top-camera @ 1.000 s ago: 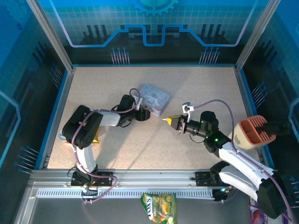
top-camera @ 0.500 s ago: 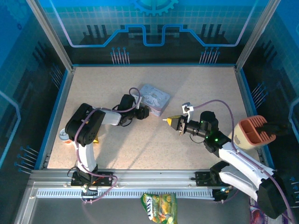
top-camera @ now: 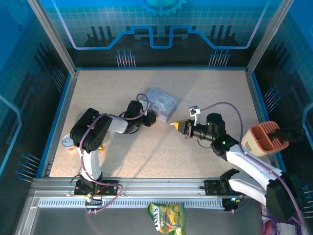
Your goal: Unlock the padlock with the key
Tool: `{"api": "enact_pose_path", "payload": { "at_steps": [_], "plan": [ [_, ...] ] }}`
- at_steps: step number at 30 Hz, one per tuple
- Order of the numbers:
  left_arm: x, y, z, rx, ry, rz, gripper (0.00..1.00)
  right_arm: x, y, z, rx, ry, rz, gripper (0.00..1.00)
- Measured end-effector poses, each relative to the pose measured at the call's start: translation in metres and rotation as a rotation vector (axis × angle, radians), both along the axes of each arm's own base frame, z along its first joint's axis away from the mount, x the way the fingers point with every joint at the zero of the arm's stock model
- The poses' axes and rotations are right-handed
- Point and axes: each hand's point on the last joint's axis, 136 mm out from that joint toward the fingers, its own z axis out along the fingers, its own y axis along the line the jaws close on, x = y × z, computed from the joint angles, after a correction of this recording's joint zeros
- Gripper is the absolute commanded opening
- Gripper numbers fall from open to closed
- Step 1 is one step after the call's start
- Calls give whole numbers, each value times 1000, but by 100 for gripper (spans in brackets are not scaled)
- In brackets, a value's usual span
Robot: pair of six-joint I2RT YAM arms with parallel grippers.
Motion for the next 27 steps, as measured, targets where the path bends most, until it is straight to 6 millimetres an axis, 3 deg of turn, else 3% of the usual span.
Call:
{"api": "enact_pose_path", "payload": {
  "at_steps": [4, 9, 14, 16, 19, 24, 27],
  "plan": [
    [-1, 0, 0, -9, 0, 5, 0, 35, -1, 0, -19, 28, -62, 0],
    [-1, 0, 0, -18, 2, 8, 0, 97, 7, 8, -69, 37, -142, 0],
    [-2, -1, 0, -36, 18, 13, 0, 193, 14, 19, -125, 20, -242, 0],
    [-4, -1, 0, -52, 32, 22, 0, 227, 11, 9, -164, 36, -290, 0],
    [-5, -1, 0, -81, 60, 36, 0, 262, 4, -23, -248, 87, -354, 0],
    [-6, 0, 1, -127, 97, 54, 0, 288, 3, -77, -396, 187, -363, 0],
    [-7, 1, 0, -147, 114, 68, 0, 282, -1, -104, -468, 248, -345, 0]
  ]
}}
